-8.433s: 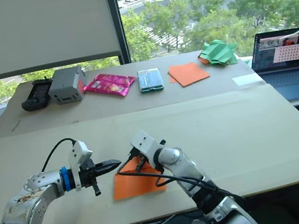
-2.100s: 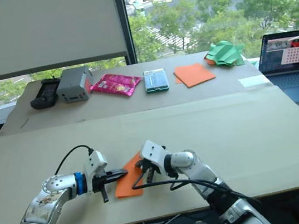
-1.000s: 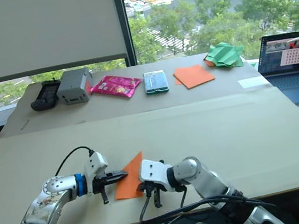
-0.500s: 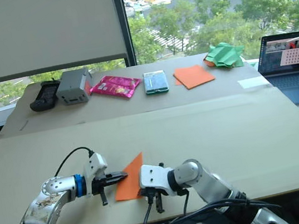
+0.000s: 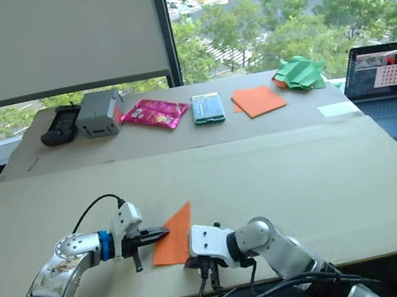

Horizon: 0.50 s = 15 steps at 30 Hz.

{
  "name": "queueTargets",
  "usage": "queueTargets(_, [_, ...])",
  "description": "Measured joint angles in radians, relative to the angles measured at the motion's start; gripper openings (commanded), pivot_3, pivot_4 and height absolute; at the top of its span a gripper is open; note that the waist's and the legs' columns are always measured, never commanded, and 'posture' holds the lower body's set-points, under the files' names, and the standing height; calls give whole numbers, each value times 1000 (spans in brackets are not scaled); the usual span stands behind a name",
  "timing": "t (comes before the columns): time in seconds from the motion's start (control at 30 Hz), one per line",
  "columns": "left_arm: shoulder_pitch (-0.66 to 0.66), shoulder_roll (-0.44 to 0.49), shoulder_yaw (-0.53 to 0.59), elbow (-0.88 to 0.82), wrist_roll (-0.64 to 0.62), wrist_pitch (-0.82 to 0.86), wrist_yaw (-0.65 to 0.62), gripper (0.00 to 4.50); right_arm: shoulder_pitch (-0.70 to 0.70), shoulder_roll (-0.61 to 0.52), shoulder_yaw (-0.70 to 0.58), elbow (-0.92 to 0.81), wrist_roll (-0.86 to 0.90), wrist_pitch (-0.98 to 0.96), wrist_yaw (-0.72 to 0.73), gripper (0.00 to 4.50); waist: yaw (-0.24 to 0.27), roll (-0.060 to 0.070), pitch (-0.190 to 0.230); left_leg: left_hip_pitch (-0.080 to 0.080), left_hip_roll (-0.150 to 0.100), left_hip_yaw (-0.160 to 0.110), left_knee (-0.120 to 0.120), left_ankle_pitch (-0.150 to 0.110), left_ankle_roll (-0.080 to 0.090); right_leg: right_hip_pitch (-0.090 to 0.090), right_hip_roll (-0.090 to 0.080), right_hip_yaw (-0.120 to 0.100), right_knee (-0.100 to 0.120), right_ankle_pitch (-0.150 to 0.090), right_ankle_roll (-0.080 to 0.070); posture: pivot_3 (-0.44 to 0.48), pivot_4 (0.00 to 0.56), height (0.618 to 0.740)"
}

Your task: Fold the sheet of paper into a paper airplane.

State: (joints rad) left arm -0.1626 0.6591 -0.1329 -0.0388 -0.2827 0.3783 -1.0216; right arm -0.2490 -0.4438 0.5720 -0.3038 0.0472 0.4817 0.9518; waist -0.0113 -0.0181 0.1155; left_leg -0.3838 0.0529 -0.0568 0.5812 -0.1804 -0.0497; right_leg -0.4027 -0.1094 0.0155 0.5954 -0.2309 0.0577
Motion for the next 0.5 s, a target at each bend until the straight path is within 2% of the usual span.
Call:
queueTargets(0.2, [6,47,91,-116,-102,118,-8,24,0,42,-200,-146,137,152,-84,0,-1,-5,18,-3,0,-1,0,0,0,-3,0,-1,0,0,0,0,150,706])
queueTargets(0.33, [8,91,137,-178,-143,151,-18,24,2,60,-212,-246,153,238,-165,0,-2,-3,20,-2,0,-1,0,0,0,-3,-1,-1,-1,0,0,0,150,706])
queueTargets(0.43, [17,108,144,-189,-152,153,-32,823,21,58,-212,-284,154,274,-209,871,0,-3,20,-2,0,0,0,0,-1,-3,-2,-1,-2,0,0,0,150,706])
queueTargets(0.5, [15,142,143,-177,-150,144,-67,1541,43,59,-211,-297,157,298,-241,1625,1,-5,21,-3,0,0,0,0,-1,-3,-2,-2,-2,0,0,0,150,706])
